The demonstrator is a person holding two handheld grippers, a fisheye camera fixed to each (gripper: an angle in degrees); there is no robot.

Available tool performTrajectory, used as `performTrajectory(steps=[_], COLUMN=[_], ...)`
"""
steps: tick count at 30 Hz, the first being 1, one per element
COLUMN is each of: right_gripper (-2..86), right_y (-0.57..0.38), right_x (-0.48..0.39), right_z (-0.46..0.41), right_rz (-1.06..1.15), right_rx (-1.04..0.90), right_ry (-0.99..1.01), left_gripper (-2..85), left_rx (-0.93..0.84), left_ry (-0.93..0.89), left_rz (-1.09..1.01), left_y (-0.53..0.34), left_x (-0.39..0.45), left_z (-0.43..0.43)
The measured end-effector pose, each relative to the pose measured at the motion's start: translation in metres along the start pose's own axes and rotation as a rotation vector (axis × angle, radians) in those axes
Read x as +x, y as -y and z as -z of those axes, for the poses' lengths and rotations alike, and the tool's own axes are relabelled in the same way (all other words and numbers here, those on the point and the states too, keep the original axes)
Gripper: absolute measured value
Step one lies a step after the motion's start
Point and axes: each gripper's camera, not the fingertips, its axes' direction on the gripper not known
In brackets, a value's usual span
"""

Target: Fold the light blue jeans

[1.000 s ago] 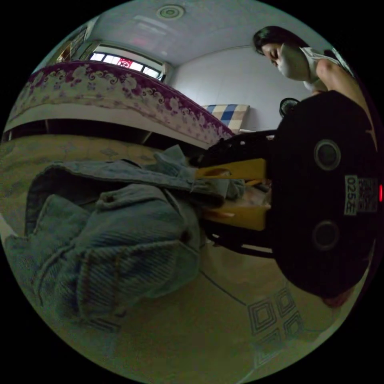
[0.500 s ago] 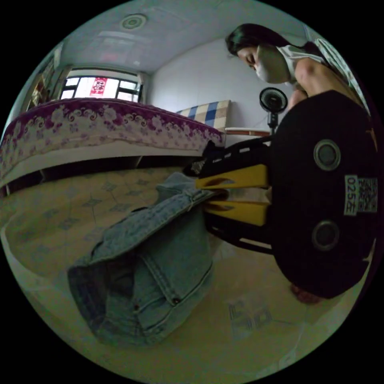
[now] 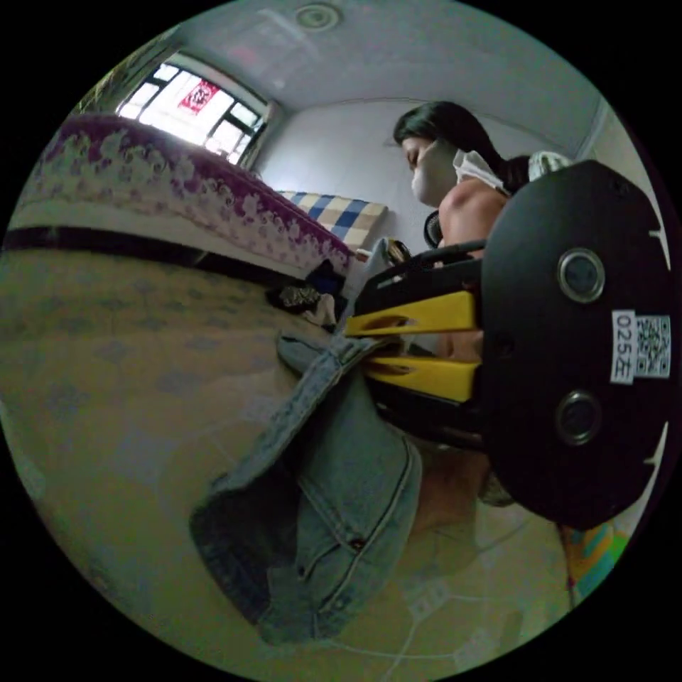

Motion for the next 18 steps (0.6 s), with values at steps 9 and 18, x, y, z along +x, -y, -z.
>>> performTrajectory(steps=[9, 18], right_gripper=[-0.3, -0.3], right_y=[-0.045, -0.053], right_x=[0.109, 0.097], right_z=[-0.047, -0.024], right_rz=[-0.229, -0.236], right_rx=[-0.112, -0.059], right_ry=[0.043, 0.008], left_gripper=[6.2, 4.2], left_rx=[0.007, -0.001], left_ry=[-0.337, -0.287], left_rz=[0.296, 0.254], left_y=[-0.033, -0.034], left_x=[-0.109, -0.087], left_z=[0.011, 0.007])
